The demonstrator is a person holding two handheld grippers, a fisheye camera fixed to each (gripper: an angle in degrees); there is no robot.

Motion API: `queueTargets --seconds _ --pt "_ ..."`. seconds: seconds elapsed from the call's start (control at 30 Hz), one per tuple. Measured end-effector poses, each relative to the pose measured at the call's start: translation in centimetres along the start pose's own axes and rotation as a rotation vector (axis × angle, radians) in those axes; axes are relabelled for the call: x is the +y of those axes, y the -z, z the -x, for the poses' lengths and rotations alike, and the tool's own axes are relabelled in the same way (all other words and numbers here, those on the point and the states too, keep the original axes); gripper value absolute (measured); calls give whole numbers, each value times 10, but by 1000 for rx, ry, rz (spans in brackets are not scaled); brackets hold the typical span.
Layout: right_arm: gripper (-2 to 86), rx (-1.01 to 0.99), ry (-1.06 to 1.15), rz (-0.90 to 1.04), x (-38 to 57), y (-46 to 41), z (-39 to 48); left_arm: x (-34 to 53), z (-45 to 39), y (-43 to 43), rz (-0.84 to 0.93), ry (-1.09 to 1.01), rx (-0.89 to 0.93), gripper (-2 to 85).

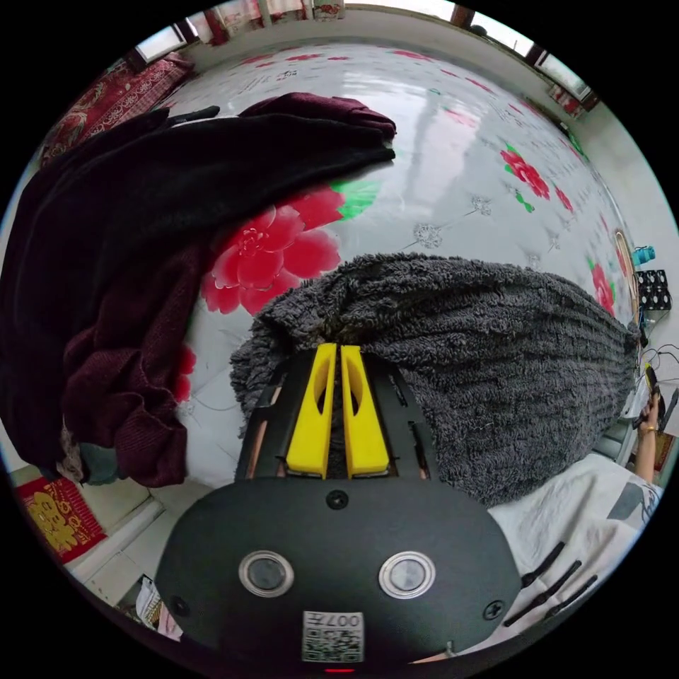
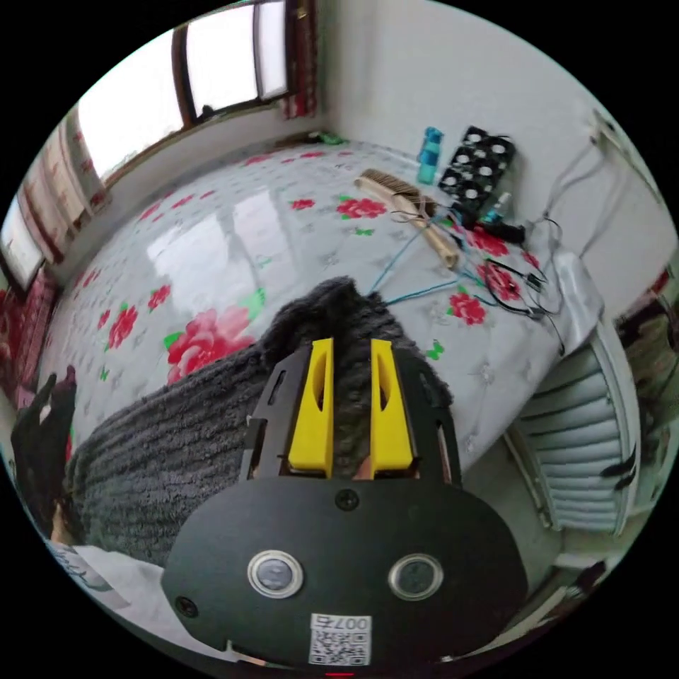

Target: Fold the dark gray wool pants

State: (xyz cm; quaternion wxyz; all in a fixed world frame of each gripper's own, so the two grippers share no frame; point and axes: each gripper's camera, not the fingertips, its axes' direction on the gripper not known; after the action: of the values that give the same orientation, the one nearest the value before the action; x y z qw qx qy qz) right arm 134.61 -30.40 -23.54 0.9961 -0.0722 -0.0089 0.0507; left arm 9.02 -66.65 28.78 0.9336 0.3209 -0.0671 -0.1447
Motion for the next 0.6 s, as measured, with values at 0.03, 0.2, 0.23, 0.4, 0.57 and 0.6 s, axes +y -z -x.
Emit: queueTargets --seconds 0.03,0.2,0.23,0.4,0.57,0.6 --pt "47 16 -95 -18 5 7 -25 0 0 0 2 0 0 -9" --pt "56 -50 -236 129 9 -11 -90 2 4 1 5 8 11 -9" --pt "53 -47 -234 157 7 -18 -94 2 5 2 6 10 15 -9" --pt "26 -26 -145 233 -4 -42 -84 2 12 6 21 23 33 -9" --pt "15 41 -94 70 -2 -1 -104 7 17 10 22 20 28 -9" --pt "18 50 -139 0 4 16 -120 8 18 12 21 20 27 -9"
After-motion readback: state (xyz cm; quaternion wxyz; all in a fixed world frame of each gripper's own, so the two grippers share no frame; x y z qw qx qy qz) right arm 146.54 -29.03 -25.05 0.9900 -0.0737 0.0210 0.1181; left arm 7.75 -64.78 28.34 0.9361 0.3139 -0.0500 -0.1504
